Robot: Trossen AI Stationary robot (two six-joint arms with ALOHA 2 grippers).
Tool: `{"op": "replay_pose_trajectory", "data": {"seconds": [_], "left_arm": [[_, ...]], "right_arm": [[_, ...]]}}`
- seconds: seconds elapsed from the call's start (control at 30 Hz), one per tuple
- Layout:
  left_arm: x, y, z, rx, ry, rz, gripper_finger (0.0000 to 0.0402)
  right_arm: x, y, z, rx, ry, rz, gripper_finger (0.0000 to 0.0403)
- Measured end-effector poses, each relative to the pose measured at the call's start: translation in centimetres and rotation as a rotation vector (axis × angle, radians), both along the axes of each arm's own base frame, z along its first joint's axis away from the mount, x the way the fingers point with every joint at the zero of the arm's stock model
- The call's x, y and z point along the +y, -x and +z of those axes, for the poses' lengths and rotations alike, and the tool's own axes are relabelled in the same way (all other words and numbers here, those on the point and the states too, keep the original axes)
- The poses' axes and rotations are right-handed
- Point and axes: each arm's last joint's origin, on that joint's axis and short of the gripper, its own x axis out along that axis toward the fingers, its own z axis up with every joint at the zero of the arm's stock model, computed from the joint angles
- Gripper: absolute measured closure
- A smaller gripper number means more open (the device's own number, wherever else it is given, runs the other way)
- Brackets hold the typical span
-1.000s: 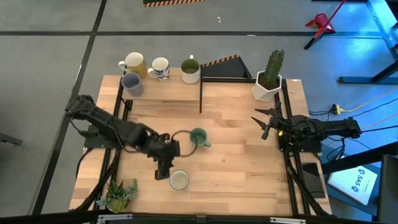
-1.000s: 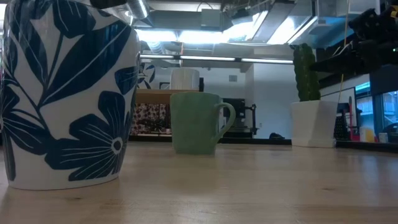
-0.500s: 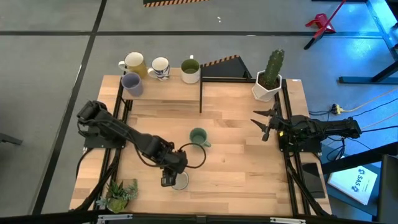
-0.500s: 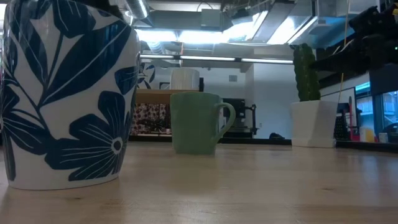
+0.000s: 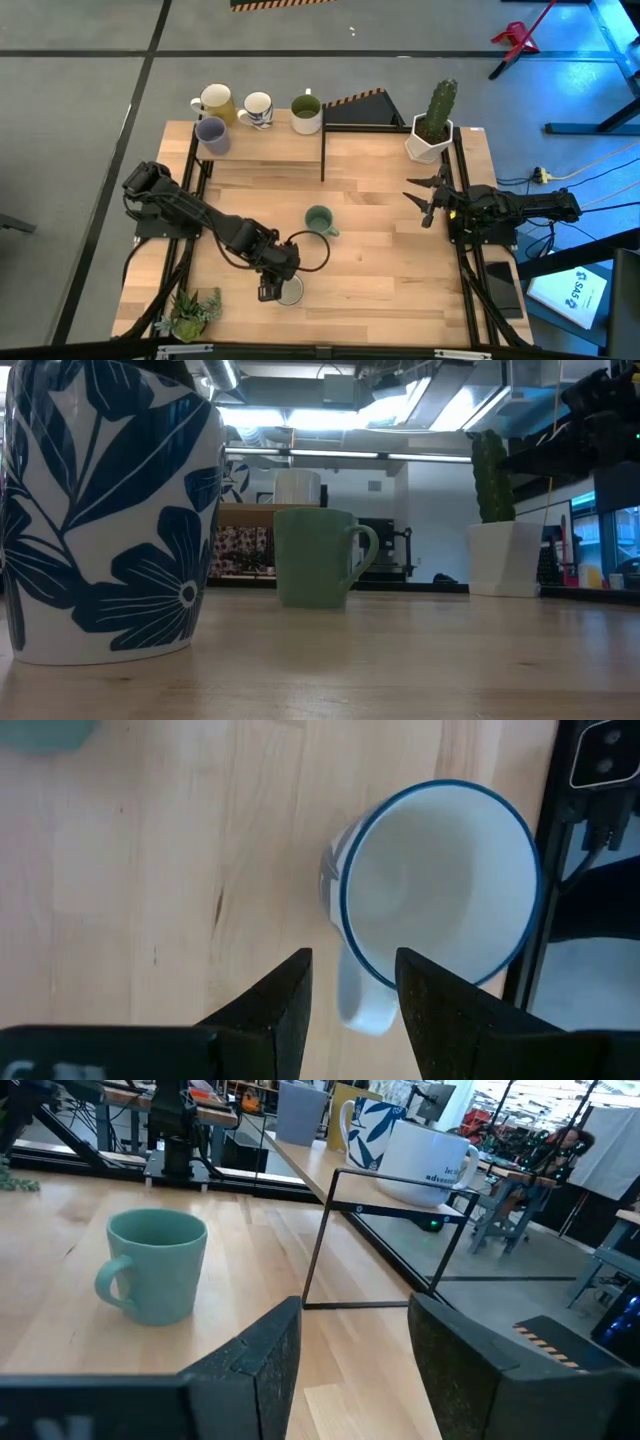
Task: Place coffee mugs
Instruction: Align the patterned blue mug with the other patterned blue mug on the shelf
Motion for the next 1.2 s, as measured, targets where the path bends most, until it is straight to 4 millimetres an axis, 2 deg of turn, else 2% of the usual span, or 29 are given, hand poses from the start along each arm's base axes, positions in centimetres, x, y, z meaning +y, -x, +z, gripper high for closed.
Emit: {"op": "replay_pose_trajectory", "data": {"seconds": [0.53, 0.9, 1.03, 1.1, 1.2], "left_arm": [[-0.4, 0.1, -0.1, -0.022, -0.015, 0.028, 0.0262], [-0.5, 0.1, -2.8, -0.039, 0.033, 0.084, 0.0262], [-0.2, 0.6, -4.1, 0.003, 0.04, 0.147, 0.0263], [0.0, 0.9, -4.6, 0.037, 0.039, 0.187, 0.0275], [0.0, 0.9, -4.6, 0.038, 0.052, 0.211, 0.0325]], "right_arm": [[0.0, 0.0, 0.0, 0.001, -0.001, 0.0, 0.0226], [0.0, 0.0, -0.1, 0.009, 0.0, 0.0, 0.0226], [0.0, 0.0, -0.2, 0.023, 0.002, 0.0, 0.0226], [0.0, 0.0, -0.3, 0.032, 0.003, 0.0, 0.0226], [0.0, 0.1, -0.4, 0.046, 0.004, 0.0, 0.0226]]}}
